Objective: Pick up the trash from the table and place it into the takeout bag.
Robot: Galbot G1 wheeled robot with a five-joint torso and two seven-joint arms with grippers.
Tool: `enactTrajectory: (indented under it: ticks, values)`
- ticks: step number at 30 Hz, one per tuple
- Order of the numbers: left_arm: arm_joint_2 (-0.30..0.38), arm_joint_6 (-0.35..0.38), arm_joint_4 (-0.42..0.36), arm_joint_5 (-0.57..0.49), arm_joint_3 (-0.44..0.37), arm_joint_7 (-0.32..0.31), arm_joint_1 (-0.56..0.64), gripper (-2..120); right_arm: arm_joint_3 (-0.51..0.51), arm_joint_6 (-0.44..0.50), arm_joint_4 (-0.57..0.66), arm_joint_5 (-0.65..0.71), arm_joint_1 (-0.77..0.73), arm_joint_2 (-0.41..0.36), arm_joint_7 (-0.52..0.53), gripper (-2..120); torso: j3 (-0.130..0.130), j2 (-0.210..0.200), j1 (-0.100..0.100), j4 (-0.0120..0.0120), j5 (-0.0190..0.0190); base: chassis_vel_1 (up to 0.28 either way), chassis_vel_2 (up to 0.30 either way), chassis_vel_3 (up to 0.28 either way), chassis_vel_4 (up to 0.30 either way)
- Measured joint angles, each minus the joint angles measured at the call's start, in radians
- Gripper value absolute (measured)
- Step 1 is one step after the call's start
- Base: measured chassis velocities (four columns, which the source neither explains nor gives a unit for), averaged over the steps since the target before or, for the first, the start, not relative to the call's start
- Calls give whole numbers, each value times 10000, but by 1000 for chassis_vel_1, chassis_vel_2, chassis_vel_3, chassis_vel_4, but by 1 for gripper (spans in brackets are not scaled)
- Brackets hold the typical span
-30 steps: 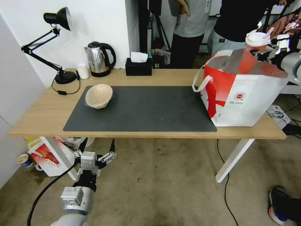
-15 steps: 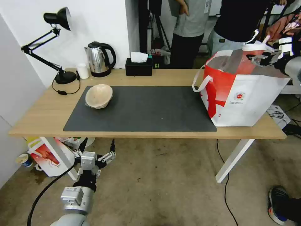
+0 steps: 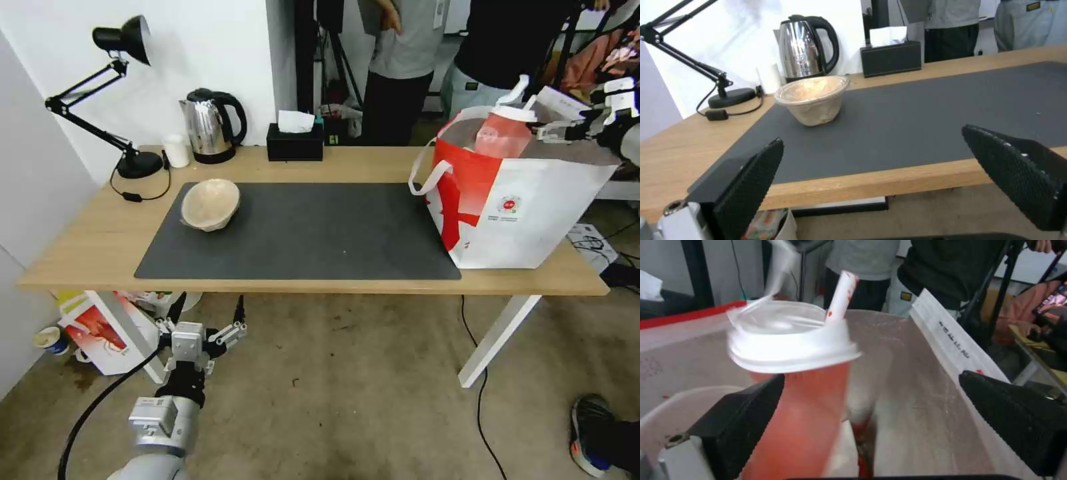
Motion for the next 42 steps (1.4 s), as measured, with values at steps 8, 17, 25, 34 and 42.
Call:
enactTrajectory:
  ticks: [8,17,25,34,42]
  values:
    - [0,0,0,0,0,0,0,100,-201,-209,33,-117,216,-127,-17,100,0,0,0,0,0,0,0,0,0]
    - [0,0,0,0,0,0,0,100,-296,-207,-7,-330,226,-138,-29,100,0,0,0,0,0,0,0,0,0]
    - [0,0,0,0,0,0,0,100,-455,-216,-37,-393,380,-168,-65,100,0,0,-1,0,0,0,0,0,0]
    - [0,0,0,0,0,0,0,100,80,25,142,-129,37,-61,44,100,0,0,-1,-1,0,0,0,0,0]
    - [1,0,0,0,1,1,-1,100,2996,2358,1471,1129,-1980,828,677,100,0,0,0,-3,-1,0,0,0,0]
